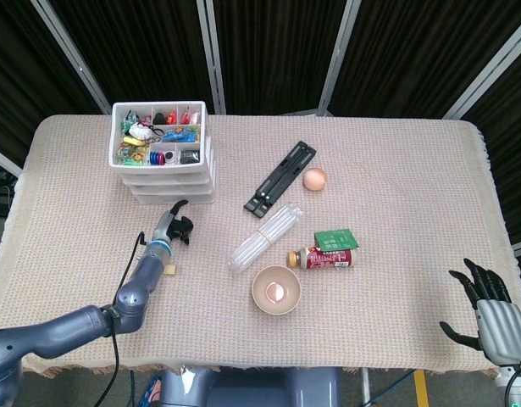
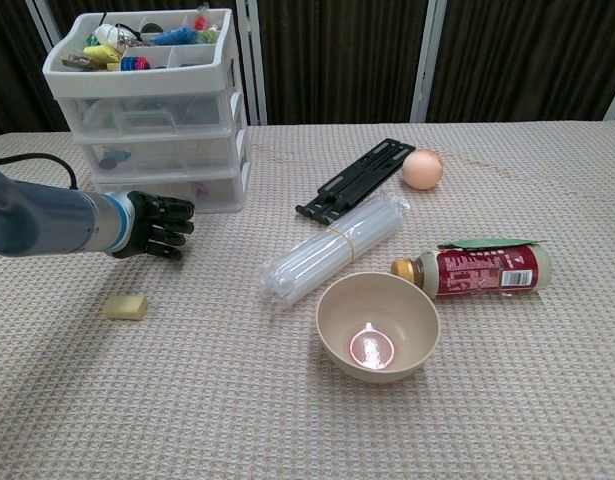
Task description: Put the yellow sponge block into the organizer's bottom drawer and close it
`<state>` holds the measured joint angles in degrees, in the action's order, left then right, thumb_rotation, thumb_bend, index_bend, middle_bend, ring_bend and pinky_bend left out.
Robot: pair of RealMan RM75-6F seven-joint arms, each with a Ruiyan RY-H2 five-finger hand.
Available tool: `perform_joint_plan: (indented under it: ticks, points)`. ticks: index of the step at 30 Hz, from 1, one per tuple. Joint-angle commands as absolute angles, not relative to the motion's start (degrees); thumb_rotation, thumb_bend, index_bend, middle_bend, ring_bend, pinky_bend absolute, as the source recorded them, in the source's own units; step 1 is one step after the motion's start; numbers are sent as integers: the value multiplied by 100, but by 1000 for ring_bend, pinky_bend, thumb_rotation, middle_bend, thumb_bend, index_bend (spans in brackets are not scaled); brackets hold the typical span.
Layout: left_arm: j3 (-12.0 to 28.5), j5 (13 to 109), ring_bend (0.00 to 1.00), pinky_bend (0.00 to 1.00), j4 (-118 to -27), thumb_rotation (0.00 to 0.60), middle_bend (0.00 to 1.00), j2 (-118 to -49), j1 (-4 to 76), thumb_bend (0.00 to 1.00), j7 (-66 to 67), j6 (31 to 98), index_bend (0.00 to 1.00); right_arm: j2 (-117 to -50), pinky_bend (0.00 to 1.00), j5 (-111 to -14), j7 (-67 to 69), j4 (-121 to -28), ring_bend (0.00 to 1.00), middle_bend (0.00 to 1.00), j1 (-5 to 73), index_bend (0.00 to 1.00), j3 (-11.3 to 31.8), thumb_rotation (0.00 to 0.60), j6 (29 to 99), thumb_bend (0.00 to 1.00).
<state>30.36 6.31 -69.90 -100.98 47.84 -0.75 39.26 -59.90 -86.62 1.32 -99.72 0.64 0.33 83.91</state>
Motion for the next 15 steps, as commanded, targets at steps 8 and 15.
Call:
perform_joint_plan:
  ticks: [8, 15]
  points:
    - [2809, 937, 874, 673, -7440, 600, 986, -9897, 4493, 1000, -221, 3957, 204, -5998, 0, -8675, 96, -9971, 0, 0, 58, 162, 37, 600, 8414, 102]
    - [2588, 1524, 874, 673, -8076, 600, 987, -9660, 4037, 1000, -465, 4081, 214, -6028, 0, -8719, 47, -9952, 0, 0, 42, 162, 47, 600, 8486, 103]
